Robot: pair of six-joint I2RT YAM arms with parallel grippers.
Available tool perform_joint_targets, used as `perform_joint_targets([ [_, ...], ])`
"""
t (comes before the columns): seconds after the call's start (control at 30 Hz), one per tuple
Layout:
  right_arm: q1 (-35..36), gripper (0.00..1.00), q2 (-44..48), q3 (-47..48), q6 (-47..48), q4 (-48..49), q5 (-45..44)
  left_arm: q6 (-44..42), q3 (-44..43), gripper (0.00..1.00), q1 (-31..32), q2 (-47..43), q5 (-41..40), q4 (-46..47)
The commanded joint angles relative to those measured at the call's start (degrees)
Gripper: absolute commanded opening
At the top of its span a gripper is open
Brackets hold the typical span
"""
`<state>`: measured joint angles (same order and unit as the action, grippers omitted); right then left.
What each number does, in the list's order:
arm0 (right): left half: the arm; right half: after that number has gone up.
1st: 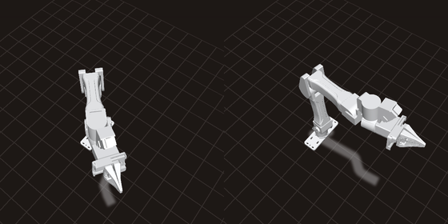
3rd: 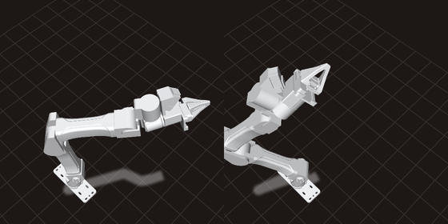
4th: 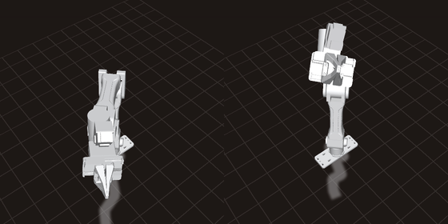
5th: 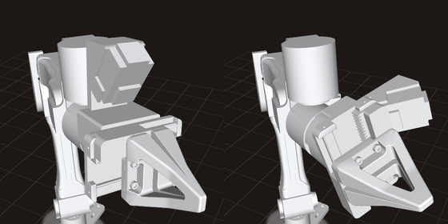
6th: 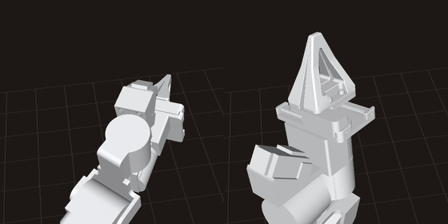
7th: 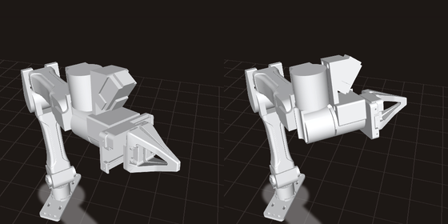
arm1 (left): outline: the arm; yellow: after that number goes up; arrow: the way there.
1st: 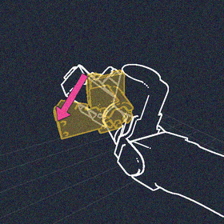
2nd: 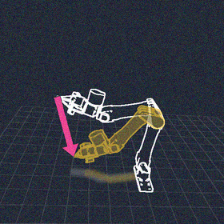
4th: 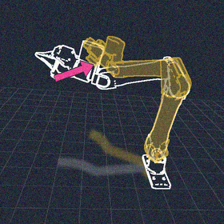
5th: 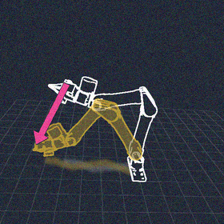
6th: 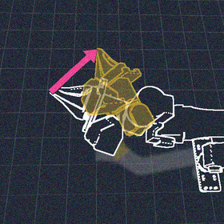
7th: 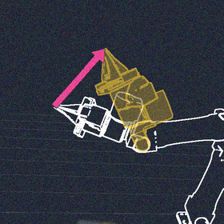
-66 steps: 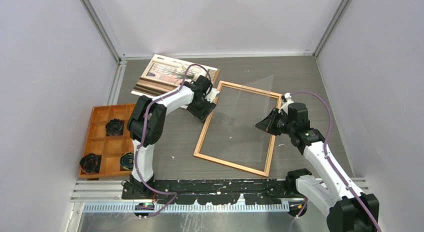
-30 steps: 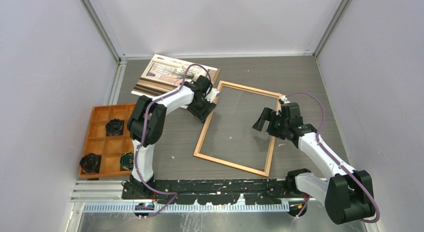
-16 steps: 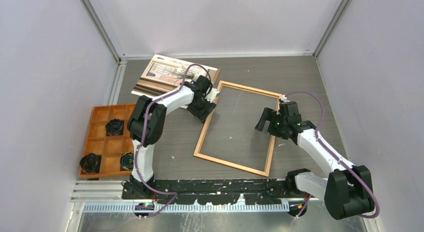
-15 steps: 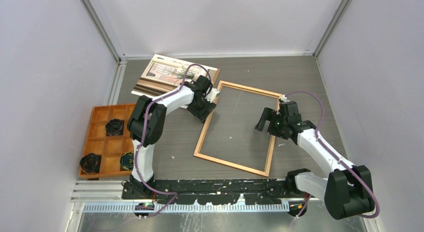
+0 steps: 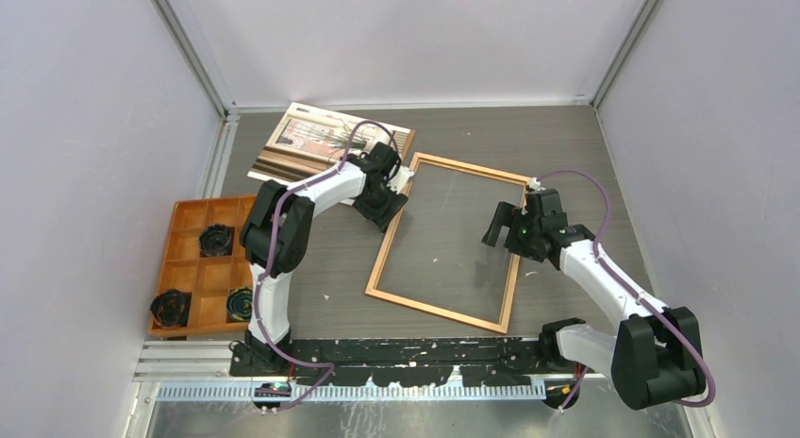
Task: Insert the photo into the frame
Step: Place the photo frame item in the photo frame.
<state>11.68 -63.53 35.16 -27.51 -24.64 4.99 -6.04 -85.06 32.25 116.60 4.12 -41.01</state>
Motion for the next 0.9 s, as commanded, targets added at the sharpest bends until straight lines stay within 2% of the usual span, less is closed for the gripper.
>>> perform_joint_targets([
  [0.0, 0.3, 1.00, -1.4, 1.4, -0.2, 1.8, -0.3, 1.0, 0.7, 0.59, 0.6, 1.6, 3.6, -2.6],
  [0.87, 1.4, 1.00, -7.6, 1.9, -3.1, 3.2, -2.4, 0.9, 0.6, 0.59, 0.6, 1.6, 3.7, -2.4],
])
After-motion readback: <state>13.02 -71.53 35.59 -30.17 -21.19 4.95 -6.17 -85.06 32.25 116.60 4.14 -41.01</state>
